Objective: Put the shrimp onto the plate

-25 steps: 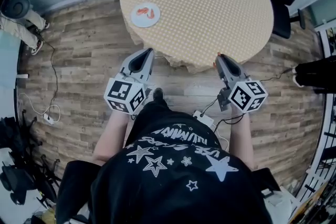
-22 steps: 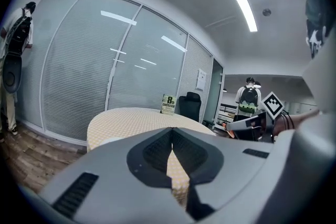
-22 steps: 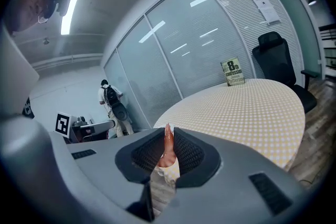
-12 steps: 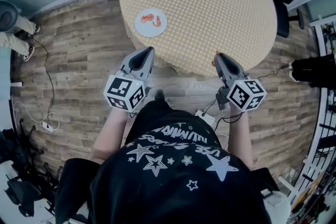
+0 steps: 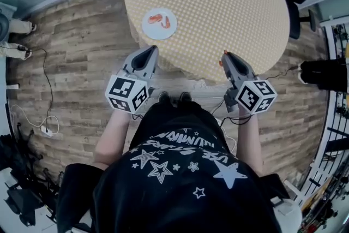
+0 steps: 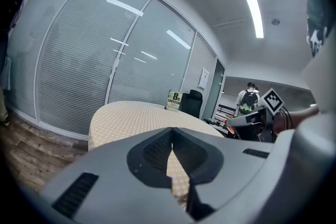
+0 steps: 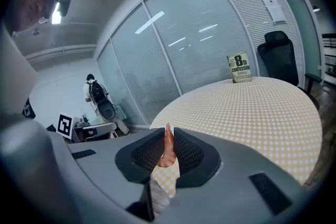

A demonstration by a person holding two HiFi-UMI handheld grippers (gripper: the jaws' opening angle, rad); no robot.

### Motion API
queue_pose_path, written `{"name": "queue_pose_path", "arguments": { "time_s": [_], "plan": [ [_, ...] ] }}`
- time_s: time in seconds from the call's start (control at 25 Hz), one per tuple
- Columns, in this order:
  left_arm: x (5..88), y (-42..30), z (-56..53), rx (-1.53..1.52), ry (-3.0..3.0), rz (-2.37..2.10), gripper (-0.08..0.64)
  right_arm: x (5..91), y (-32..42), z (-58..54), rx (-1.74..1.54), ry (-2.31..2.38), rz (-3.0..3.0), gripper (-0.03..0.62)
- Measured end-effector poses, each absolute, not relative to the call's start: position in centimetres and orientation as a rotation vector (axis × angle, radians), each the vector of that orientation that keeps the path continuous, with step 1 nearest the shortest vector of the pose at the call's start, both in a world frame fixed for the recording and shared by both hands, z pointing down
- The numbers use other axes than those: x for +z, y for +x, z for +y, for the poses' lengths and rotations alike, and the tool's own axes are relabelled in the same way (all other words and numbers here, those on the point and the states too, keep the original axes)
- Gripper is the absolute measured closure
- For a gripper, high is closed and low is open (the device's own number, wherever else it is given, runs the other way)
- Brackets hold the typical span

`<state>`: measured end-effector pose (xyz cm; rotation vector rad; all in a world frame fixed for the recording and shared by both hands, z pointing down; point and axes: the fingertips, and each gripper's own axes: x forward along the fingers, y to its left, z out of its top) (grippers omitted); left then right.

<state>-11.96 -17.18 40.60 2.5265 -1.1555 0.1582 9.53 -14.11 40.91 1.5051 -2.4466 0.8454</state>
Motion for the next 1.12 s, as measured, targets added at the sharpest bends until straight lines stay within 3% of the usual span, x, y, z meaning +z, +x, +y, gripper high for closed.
{"name": "queue_pose_path", "arguments": {
  "time_s": [1.12],
  "plan": [
    [40.5, -10.0, -20.5, 0.305, 2.324, -1.551, 0.551, 44.7, 7.8, -23.8, 0.945, 1.013, -2.690, 0.546]
  ]
}}
